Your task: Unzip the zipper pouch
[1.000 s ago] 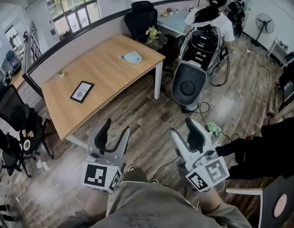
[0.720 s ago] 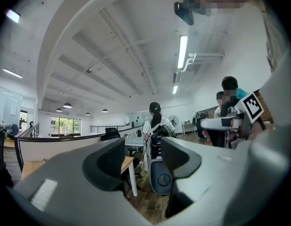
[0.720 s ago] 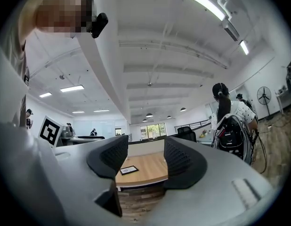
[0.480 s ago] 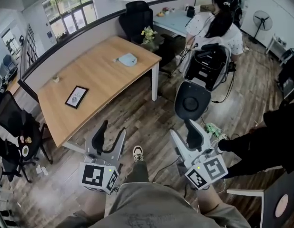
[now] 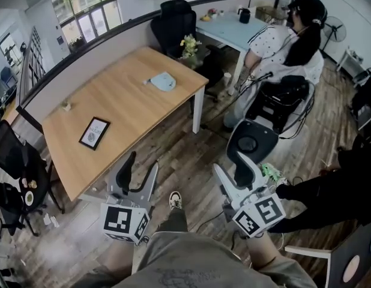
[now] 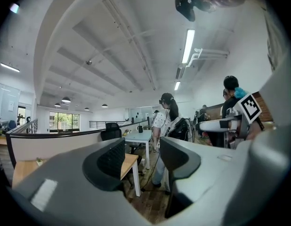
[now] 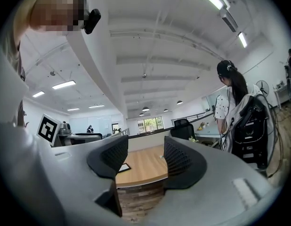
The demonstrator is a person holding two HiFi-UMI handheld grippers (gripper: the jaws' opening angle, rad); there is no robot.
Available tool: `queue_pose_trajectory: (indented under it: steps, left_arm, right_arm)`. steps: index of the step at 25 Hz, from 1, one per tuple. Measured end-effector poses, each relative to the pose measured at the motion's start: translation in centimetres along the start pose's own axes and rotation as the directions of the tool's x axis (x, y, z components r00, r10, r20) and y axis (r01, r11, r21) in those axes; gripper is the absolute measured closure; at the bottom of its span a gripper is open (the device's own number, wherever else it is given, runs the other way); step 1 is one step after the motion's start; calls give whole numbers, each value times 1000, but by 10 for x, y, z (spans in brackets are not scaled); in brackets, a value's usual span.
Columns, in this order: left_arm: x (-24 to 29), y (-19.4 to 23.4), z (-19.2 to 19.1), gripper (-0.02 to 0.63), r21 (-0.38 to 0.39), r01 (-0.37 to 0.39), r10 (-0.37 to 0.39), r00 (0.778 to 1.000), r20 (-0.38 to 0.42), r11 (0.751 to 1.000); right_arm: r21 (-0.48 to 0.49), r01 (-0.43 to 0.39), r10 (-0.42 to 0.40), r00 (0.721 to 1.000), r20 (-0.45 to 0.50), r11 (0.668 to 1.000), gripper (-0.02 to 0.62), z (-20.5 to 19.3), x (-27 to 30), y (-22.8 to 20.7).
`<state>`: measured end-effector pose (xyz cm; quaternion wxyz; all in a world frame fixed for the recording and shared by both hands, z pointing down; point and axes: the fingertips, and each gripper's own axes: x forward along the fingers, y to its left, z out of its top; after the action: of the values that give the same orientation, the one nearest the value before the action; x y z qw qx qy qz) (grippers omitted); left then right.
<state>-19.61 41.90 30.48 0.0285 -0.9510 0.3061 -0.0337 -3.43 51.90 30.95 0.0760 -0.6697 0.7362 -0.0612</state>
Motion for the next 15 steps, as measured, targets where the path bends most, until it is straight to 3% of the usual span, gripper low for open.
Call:
queue_pose_trajectory:
  steps: [15]
  left_arm:
    - [152, 164, 1, 379, -17, 32, -32, 999, -23, 999]
  right_arm:
    - [12, 14, -13, 995, -102, 1000, 373, -2, 229, -53]
